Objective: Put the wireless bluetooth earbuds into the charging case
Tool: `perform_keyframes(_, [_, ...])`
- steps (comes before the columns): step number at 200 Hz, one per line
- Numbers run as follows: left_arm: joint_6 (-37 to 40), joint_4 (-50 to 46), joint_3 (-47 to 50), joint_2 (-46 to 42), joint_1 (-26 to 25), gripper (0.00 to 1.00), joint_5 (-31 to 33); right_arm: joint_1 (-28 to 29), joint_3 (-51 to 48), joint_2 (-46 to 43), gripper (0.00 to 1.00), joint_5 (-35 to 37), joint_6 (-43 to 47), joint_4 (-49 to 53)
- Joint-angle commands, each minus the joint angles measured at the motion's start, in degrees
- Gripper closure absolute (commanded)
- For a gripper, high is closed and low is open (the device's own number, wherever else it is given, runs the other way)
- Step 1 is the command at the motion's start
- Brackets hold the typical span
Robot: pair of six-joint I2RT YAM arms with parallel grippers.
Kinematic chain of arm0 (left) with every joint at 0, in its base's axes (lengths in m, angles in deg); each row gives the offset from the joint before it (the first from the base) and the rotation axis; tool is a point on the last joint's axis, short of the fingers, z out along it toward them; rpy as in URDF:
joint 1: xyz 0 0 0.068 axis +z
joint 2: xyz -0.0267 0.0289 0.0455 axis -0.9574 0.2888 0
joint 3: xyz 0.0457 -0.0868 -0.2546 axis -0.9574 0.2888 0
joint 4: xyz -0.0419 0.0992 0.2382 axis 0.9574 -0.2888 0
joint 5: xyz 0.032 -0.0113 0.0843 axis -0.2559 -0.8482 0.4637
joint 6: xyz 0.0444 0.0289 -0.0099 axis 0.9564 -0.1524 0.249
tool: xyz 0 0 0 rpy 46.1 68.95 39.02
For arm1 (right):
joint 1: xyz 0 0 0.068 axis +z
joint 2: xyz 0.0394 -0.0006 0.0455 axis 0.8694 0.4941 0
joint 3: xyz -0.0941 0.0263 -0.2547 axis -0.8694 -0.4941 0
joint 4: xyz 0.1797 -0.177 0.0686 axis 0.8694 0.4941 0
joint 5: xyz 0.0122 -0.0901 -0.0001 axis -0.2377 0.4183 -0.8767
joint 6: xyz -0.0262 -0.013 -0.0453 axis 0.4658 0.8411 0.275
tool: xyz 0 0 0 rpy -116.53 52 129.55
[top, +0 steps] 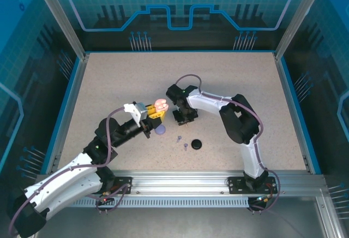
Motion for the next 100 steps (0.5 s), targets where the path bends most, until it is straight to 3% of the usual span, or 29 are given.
perform_keyframes(1, [-1.3, 2.9, 0.7, 1.3, -0.4, 0.96, 0.3, -1.3, -4.0, -8.3, 0.76, -0.6, 0.6, -2.1])
perform_keyframes(100, [-5.7, 12.5, -0.3, 13.5, -0.4, 0.96, -3.5, -9.4, -22.2, -46.9, 0.77, -10.6, 1.0, -20.8])
